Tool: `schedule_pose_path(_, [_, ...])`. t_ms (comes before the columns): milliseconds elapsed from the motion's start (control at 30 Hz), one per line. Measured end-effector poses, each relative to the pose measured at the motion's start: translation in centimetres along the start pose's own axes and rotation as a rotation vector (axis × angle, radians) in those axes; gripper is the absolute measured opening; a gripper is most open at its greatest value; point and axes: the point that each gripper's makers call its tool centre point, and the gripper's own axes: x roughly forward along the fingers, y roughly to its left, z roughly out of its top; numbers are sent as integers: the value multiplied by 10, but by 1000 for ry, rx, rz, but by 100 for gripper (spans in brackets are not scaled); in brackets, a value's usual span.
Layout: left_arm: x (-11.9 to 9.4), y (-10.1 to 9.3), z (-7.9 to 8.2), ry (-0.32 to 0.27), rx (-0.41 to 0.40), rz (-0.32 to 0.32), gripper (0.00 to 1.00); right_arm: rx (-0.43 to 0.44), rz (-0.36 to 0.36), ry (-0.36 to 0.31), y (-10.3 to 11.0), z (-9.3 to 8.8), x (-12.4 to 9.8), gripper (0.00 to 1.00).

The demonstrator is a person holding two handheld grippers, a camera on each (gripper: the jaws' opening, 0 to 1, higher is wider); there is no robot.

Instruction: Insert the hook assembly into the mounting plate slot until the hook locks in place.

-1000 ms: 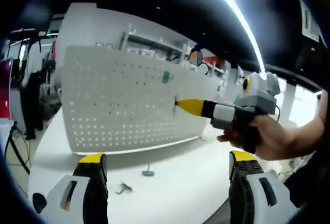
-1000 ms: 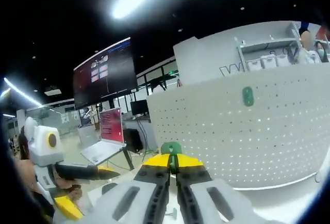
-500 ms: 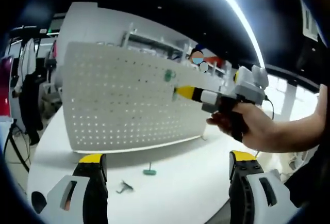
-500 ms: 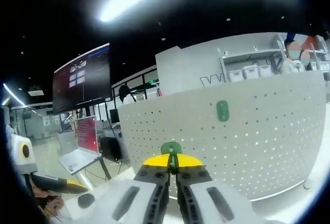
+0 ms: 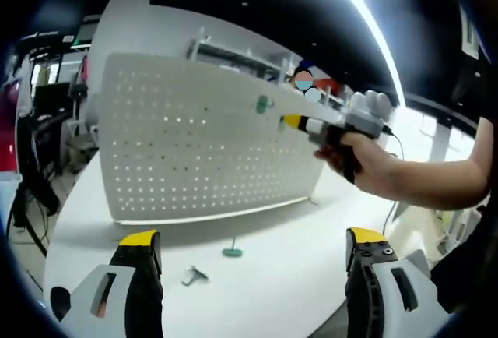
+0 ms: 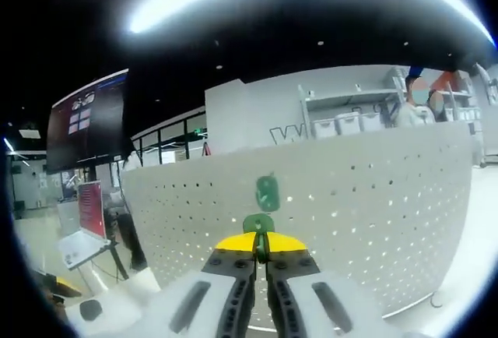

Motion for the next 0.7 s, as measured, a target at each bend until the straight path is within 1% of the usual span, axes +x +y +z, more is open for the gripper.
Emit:
schedule_pose_path(133, [-1, 3, 0, -7, 0, 13, 100, 11, -23, -17, -11, 6, 10, 0])
schedule_pose_path(167, [-1, 3, -1, -6, -3, 13, 100, 5, -33, -28, -13, 9, 12, 0])
schedule_pose_path(333, [-4, 8, -7, 2, -13, 27, 100, 0, -59, -44, -23, 15, 24, 0])
schedule_pose_path(500, [-6, 10, -13, 16, -21, 34, 100, 6, -78, -69, -31, 24, 32, 0])
schedule_pose_path(700, [-4, 11, -15, 14, -32, 37, 100, 2, -102, -89, -39, 34, 39, 0])
